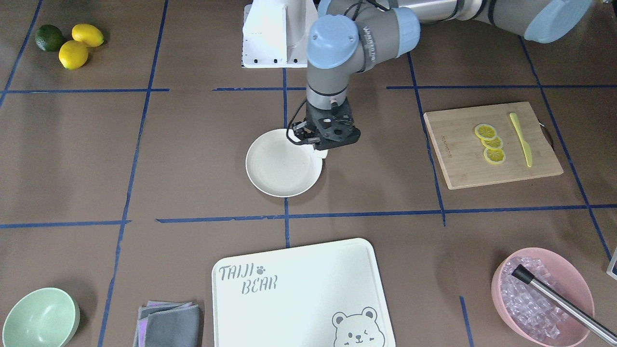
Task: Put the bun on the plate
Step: 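Carry the white bun with the left gripper over the white plate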
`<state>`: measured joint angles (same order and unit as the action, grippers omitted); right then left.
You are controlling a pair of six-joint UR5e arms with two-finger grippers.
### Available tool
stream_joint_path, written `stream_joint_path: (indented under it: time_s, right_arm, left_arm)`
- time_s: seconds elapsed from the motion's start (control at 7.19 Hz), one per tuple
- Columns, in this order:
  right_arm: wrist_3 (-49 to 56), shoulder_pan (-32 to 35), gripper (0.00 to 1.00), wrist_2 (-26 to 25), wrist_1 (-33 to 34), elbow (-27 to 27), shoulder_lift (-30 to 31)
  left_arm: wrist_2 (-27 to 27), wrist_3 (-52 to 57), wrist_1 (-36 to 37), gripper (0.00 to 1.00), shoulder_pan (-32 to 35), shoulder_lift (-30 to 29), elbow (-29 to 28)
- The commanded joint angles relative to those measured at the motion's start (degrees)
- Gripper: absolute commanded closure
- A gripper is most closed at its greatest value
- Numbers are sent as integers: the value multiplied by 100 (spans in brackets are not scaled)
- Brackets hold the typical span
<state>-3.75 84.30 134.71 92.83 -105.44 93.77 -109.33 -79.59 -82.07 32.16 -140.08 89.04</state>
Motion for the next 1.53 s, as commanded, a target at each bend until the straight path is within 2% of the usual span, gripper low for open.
stream_joint_path:
  time_s: [0.0,0.14,0.28,0.97,1.11,1.39]
  right_arm:
    - [514,375,0,222,-28,233,150]
    - [585,446,0,231,-28,286,168]
    - [586,455,0,248,-28,295,168]
    - [577,482,0,249,-28,296,160]
    - [577,482,0,249,-28,296,160]
    - [577,490,0,249,-28,296,151]
  left_arm:
    - [245,-302,-482,66,-297,-485,-825]
    - [393,-328,-799,66,-359,-529,-1175]
    - [447,-329,-976,66,-385,-546,-1292]
    - [456,-302,-978,62,-430,-520,-1354]
    - [456,-285,-978,59,-430,-520,-1363]
    - [456,-293,-978,38,-430,-503,-1372]
